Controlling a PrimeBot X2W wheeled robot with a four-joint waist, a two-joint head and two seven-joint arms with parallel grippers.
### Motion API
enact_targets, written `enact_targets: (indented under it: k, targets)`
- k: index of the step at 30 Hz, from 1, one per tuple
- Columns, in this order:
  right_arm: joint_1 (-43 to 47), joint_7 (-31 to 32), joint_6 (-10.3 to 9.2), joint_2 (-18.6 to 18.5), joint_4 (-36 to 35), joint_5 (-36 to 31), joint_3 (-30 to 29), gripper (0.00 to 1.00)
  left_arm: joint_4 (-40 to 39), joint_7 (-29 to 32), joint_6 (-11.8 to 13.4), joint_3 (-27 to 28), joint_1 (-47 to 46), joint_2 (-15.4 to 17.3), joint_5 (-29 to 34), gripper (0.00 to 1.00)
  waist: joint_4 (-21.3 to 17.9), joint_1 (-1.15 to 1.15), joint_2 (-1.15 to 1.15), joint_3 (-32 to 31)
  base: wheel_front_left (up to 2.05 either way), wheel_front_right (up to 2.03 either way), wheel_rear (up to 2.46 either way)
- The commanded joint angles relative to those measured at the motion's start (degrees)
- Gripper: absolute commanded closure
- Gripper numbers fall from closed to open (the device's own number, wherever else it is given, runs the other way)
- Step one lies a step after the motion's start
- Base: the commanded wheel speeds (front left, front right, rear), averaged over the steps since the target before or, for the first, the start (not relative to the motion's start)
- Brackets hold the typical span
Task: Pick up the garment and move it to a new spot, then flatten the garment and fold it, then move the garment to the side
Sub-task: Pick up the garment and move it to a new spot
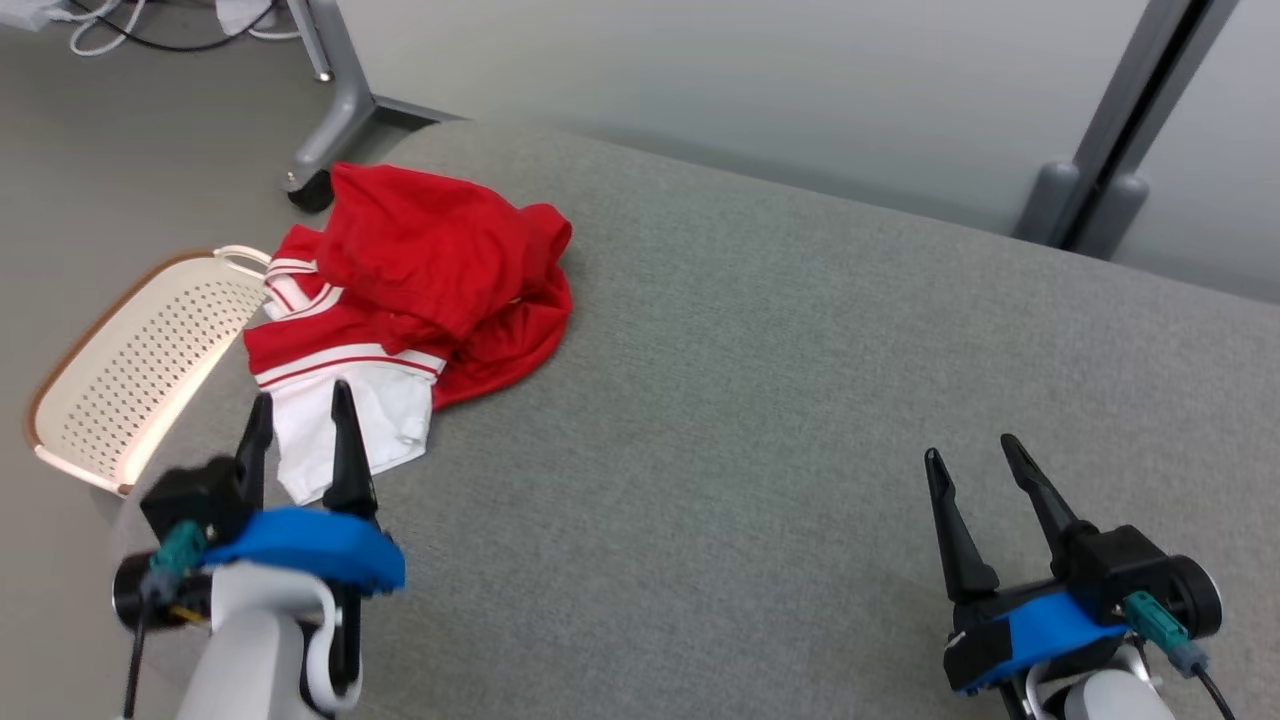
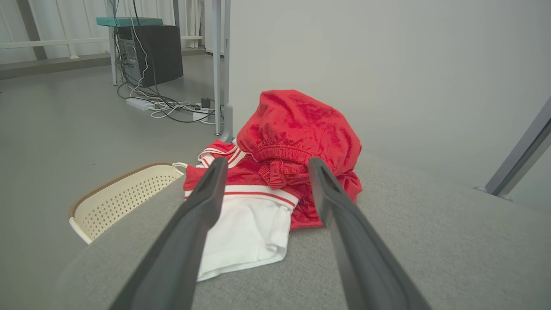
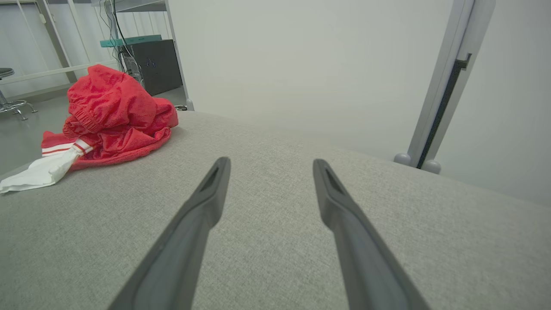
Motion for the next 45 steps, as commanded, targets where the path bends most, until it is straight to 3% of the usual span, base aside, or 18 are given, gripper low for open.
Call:
enact_targets:
  k: [1, 8, 15, 20, 23, 28, 29, 30, 36, 45]
  targets:
    - [-1.02, 0.00, 0.01, -0.40, -0.30, -0.81, -0.09, 0.00, 0.94, 1.48, -0.51, 0.04, -3.89, -0.11, -0.88, 0.00, -0.48, 0.00, 0.00, 1.29, 0.00, 0.00, 0.00]
    - [-3.75, 1.35, 0.01, -0.38, -2.13, -3.58, 1.10, 0.00, 10.17, 10.45, -0.56, 1.72, -21.86, 0.55, -5.28, 0.00, -5.12, 0.00, 0.00, 8.87, 0.00, 0.00, 0.00]
    - [-4.97, 2.77, 0.02, -0.37, -4.47, -5.75, 2.35, 0.00, 19.41, 16.21, 2.74, 4.78, -33.95, 3.15, -7.42, 0.00, -10.33, 0.00, 0.00, 14.60, 0.00, 0.00, 0.00]
    - [-4.56, 3.30, 0.01, -0.37, -5.67, -6.52, 2.72, 0.00, 24.08, 19.00, 5.25, 4.86, -37.63, 5.18, -6.58, 0.00, -12.75, 0.00, 0.00, 16.19, 0.00, 0.00, 0.00]
    - [-4.03, 3.65, 0.01, -0.36, -6.88, -6.94, 2.59, 0.00, 27.36, 21.81, 6.43, 2.13, -39.12, 6.70, -3.58, 0.00, -13.78, 0.00, 0.00, 17.24, 0.00, 0.00, 0.00]
    - [-3.47, 4.32, 0.01, -0.36, -8.34, -7.07, 2.73, 0.00, 31.98, 25.93, 6.00, -3.09, -41.40, 8.62, 1.00, 0.00, -14.74, 0.00, 0.00, 18.56, 0.00, 0.00, 0.00]
    - [-3.52, 4.38, 0.02, -0.36, -8.44, -6.95, 2.86, 0.00, 32.63, 26.13, 5.81, -3.50, -41.67, 8.74, 1.29, 0.45, -14.90, 0.00, 0.00, 18.65, 0.00, 0.00, 0.00]
    - [-3.56, 4.39, 0.01, -0.36, -8.48, -6.77, 2.93, 0.00, 33.38, 26.54, 5.51, -3.74, -41.73, 8.50, 1.09, 1.00, -14.98, 0.00, 0.00, 18.61, 0.00, 0.00, 0.00]
    - [-3.45, 3.62, 0.01, -0.36, -7.18, -4.79, 3.40, 0.00, 34.80, 26.43, 3.40, -3.70, -43.67, 9.56, 0.02, 1.00, -15.16, 0.00, 0.00, 16.13, 0.00, 0.00, 0.00]
    - [-2.97, 1.16, 0.01, -0.36, -2.91, 0.48, 4.12, 0.00, 29.30, 28.11, -2.84, -4.52, -48.67, 12.34, -1.52, 1.00, -14.65, 0.00, 0.00, 7.80, 0.00, 0.00, 0.00]
